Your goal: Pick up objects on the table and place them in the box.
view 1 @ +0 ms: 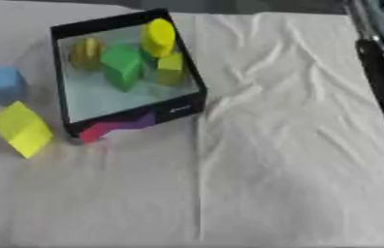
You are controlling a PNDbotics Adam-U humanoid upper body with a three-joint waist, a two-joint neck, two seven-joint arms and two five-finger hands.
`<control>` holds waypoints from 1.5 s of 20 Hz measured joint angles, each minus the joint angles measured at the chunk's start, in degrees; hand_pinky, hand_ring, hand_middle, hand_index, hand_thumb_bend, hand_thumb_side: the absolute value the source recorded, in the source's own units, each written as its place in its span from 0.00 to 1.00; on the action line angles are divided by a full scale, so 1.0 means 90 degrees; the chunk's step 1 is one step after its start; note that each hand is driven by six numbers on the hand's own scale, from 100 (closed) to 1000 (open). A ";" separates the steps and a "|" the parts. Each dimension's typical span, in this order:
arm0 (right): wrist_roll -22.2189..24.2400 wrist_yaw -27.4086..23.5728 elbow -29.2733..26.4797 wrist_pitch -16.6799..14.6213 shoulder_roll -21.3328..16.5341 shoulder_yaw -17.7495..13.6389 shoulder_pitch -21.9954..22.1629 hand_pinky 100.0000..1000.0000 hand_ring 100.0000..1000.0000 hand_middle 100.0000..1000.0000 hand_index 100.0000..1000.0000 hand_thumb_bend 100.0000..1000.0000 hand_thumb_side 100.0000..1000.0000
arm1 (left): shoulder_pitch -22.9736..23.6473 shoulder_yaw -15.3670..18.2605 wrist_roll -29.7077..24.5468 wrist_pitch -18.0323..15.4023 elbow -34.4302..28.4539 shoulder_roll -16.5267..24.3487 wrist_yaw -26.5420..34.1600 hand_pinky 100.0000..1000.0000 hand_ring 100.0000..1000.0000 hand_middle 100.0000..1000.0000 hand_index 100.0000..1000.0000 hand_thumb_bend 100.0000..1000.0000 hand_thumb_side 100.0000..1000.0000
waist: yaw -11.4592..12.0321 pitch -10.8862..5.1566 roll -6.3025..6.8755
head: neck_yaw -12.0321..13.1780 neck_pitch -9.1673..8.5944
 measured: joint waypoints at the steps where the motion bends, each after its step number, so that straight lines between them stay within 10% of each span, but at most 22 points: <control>1: -0.0157 -0.0265 -0.0137 -0.0058 -0.0117 -0.0106 0.0219 0.81 0.84 0.70 0.84 0.00 0.55 | 0.0006 0.0013 -0.0005 -0.0005 -0.0089 0.0105 -0.0024 0.73 0.79 0.73 0.78 0.00 0.67 | -0.0005 0.0000 0.0001 | 0.0023 0.0002; 6: -0.0820 -0.1033 -0.0614 -0.0514 -0.0451 -0.0575 0.1272 0.81 0.84 0.71 0.85 0.00 0.57 | 0.0010 0.0079 -0.0146 -0.0003 -0.0577 0.0775 -0.0202 0.74 0.80 0.76 0.80 0.00 0.54 | -0.0013 0.0000 0.0045 | 0.0099 0.0049; 7: -0.0942 -0.1114 -0.0666 -0.0631 -0.0458 -0.0655 0.1461 0.81 0.84 0.71 0.85 0.00 0.60 | -0.0003 0.0098 -0.0226 0.0002 -0.0666 0.0958 -0.0256 0.75 0.81 0.77 0.81 0.00 0.65 | -0.0013 0.0000 0.0074 | 0.0099 0.0050; 9: -0.1191 -0.1218 -0.0726 -0.0856 -0.0458 -0.0796 0.1796 0.81 0.84 0.72 0.85 0.00 0.58 | -0.0065 0.0132 -0.0490 0.0007 -0.0824 0.1425 -0.0422 0.76 0.81 0.77 0.82 0.00 0.43 | -0.0011 -0.0004 0.0116 | 0.0090 0.0051; 12: -0.1523 -0.1248 -0.0723 -0.1101 -0.0432 -0.0971 0.2138 0.81 0.84 0.73 0.86 0.00 0.58 | -0.0255 0.0150 -0.1147 -0.0016 -0.0915 0.2263 -0.0752 0.77 0.82 0.78 0.83 0.03 0.35 | 0.0012 -0.0029 0.0156 | 0.0047 0.0054; 20: -0.1918 -0.1126 -0.0122 -0.1273 -0.0254 -0.1212 0.2569 0.81 0.84 0.73 0.85 0.00 0.60 | -0.0708 -0.0262 -0.3861 -0.0613 -0.0730 0.3900 -0.1437 0.84 0.86 0.81 0.88 0.43 0.31 | -0.0011 -0.0034 0.0191 | -0.0110 0.0114; 30: -0.1988 -0.1121 0.0561 -0.1340 -0.0204 -0.1279 0.2518 0.80 0.83 0.72 0.84 0.00 0.63 | -0.1144 -0.0847 -0.6151 -0.1164 -0.0364 0.4403 -0.2329 0.88 0.87 0.79 0.84 0.72 0.26 | -0.0038 -0.0034 0.0207 | -0.0059 0.0115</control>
